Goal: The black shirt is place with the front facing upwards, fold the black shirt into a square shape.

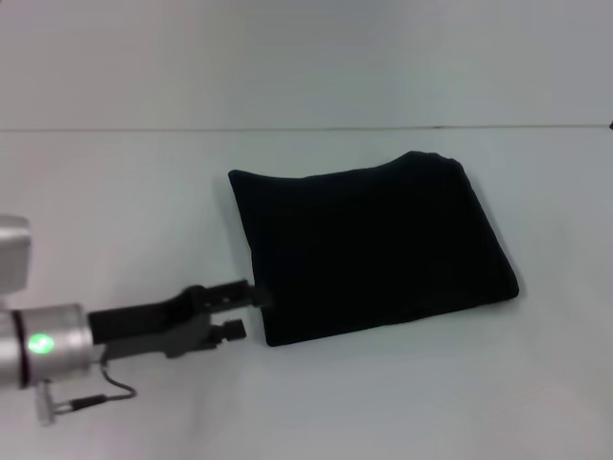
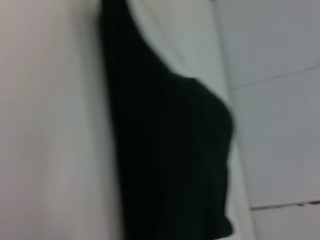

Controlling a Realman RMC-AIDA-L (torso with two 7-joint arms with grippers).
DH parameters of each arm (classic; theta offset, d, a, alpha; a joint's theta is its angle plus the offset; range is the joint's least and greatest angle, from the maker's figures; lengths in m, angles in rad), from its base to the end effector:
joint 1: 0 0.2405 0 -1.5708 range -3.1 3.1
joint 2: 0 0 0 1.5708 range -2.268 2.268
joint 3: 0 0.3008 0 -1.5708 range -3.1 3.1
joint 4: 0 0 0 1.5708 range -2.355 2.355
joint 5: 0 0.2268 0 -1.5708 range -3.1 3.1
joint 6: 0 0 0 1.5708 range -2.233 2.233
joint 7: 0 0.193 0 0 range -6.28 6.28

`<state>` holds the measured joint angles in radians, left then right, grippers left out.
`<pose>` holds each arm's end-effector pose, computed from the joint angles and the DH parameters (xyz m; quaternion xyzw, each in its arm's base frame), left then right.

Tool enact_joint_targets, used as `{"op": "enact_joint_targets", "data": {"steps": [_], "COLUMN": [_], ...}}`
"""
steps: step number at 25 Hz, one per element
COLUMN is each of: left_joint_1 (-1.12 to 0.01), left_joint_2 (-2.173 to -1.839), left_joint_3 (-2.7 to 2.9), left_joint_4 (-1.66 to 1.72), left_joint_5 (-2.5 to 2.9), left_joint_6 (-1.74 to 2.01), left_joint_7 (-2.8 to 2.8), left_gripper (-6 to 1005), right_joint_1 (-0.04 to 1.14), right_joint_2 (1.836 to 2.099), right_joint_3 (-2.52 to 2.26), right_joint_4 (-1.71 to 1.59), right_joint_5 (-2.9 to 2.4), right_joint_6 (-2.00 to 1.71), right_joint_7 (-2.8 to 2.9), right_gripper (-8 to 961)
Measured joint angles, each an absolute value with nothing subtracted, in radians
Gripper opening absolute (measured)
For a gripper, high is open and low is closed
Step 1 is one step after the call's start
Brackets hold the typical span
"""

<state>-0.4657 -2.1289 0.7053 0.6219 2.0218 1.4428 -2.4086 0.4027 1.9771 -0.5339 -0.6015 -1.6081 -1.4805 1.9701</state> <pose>-0.3134 0.3614 -0.0967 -0.6698 -0.6931 -0.2657 0.0196 0.3425 0.3988 0.0553 -0.6980 0.5061 0.4626 0.2063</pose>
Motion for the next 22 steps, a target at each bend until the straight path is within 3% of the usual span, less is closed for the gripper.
{"op": "enact_joint_targets", "data": {"steps": [5, 22], "left_joint_1": [-0.483, -0.555], "left_joint_2": [-2.159, -2.158], "left_joint_3": [0.743, 0.761], "left_joint_4": [0.606, 0.484], "left_joint_5": [2.048, 2.049], "left_joint_6": [1.345, 1.234], "left_joint_7": [-2.481, -2.5], "left_gripper": [824, 801], "right_joint_1": [0.41, 0.414], "right_joint_2": [1.987, 1.991], "right_joint_3": [-0.532, -0.527], "right_joint_4": [-0.593, -0.583], "right_joint_5": [-1.604, -1.587], "right_joint_6": [-1.476, -1.485], "right_joint_7": [1.949, 1.943], "right_gripper": [922, 940]}}
